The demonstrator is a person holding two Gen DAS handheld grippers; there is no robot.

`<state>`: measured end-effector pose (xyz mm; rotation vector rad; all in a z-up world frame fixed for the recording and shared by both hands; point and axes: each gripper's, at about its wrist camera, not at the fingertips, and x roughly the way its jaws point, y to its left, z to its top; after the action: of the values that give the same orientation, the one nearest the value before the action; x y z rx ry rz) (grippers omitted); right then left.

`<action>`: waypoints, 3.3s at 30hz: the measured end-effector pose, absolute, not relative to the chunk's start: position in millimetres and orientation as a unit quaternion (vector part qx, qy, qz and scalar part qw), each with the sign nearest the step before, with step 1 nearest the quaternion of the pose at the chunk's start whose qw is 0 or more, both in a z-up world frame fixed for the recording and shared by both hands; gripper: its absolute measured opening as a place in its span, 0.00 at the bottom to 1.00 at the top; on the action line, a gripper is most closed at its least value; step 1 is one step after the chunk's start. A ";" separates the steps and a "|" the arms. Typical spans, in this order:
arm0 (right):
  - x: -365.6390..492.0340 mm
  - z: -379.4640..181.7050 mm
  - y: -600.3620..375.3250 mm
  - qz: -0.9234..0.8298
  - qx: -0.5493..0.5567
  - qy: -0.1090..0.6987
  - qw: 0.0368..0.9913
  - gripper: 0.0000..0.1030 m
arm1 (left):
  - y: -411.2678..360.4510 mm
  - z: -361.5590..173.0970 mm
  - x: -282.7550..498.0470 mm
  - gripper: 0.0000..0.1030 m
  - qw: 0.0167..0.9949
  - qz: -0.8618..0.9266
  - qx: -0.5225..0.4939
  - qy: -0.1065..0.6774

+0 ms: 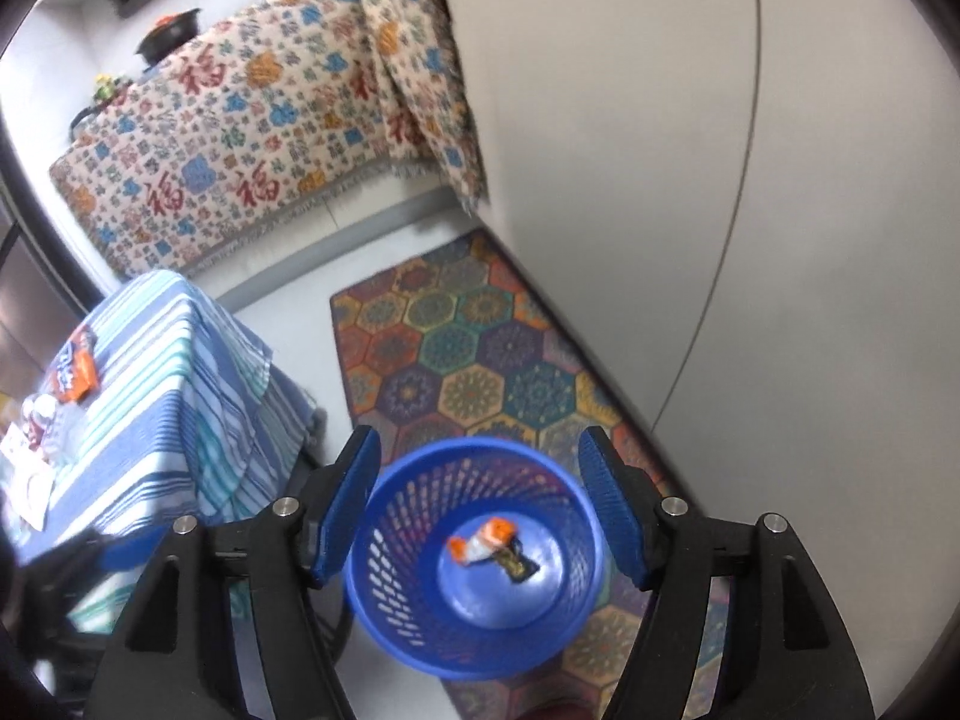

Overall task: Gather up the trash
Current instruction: 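Open the right tool to drop the gold wrapper into the basket, then return both tools to the table and approach the red candy wrapper, then grasp the red candy wrapper with the left tool while the right tool grasps the floral box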

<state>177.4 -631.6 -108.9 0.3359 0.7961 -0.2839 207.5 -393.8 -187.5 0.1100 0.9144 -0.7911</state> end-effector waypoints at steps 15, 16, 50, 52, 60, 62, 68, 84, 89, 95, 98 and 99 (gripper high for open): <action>231.6 -94.0 -399.5 0.096 0.023 0.387 0.917 0.73 | -147.2 -172.7 189.4 0.65 0.888 -0.150 0.056 0.431; 234.8 -97.6 -381.0 0.114 0.013 0.394 0.912 0.73 | -135.4 -173.5 190.8 0.65 0.888 -0.138 0.056 0.435; 254.7 -142.1 -268.6 0.153 -0.061 0.421 0.892 0.92 | -26.9 -175.4 261.1 0.41 0.886 -0.177 0.089 0.420; 254.8 -142.0 -268.4 0.153 -0.061 0.422 0.892 0.92 | -26.9 -177.2 258.9 0.40 0.886 -0.176 0.087 0.420; 254.5 -141.4 -268.3 0.156 -0.064 0.426 0.889 0.92 | -12.9 -163.6 200.6 0.40 0.890 -0.141 0.054 0.431; 254.2 -141.5 -268.3 0.156 -0.064 0.426 0.889 0.92 | -11.1 -163.5 177.2 0.41 0.888 -0.134 0.046 0.437; 253.5 -141.4 -268.1 0.153 -0.063 0.427 0.889 0.92 | -18.0 -161.7 161.4 0.66 0.874 -0.184 0.037 0.448; 270.2 -121.8 -198.8 0.262 -0.045 0.399 0.878 0.73 | -22.3 -181.3 183.7 0.24 0.877 -0.145 0.006 0.459; 282.0 -132.7 -190.1 0.246 -0.069 0.421 0.870 0.23 | -21.1 -179.3 172.1 0.24 0.878 -0.127 0.000 0.462; 276.5 -133.0 -239.0 0.199 -0.068 0.436 0.875 0.22 | -17.2 -180.0 165.6 0.27 0.880 -0.114 -0.009 0.461; 266.2 -118.9 -251.1 0.197 -0.057 0.419 0.885 0.66 | -17.8 -180.1 165.4 0.36 0.878 -0.120 -0.009 0.463; 262.3 -109.9 -250.9 0.207 -0.044 0.406 0.889 0.68 | -17.4 -179.1 165.4 0.40 0.878 -0.122 -0.008 0.462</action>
<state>262.3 -250.9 -109.9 -0.0904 0.8424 0.4303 165.4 -17.4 -179.1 -0.0177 0.9632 -0.2536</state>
